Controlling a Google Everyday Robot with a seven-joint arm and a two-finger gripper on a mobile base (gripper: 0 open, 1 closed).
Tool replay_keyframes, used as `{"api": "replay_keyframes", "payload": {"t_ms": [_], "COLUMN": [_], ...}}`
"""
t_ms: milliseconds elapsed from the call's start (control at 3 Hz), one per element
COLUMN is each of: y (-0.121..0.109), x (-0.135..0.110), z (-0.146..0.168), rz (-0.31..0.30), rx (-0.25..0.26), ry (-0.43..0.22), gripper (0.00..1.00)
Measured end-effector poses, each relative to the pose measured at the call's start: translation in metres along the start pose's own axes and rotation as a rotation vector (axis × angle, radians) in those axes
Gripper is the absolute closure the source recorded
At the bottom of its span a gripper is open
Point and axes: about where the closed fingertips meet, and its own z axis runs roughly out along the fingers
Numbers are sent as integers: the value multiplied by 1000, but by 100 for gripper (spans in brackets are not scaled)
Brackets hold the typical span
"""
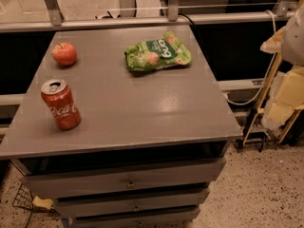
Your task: Pick coke can
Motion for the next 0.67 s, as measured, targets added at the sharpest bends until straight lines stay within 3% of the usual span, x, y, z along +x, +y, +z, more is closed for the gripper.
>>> {"api": "replay_keyframes", "payload": {"t_ms": [333, 667], "y": [0, -1], "x": [-2, -17], "z": [1, 13], "rz": [1, -2], "rx": [0, -15], "ry": [-10, -80], "gripper": [0, 0]}}
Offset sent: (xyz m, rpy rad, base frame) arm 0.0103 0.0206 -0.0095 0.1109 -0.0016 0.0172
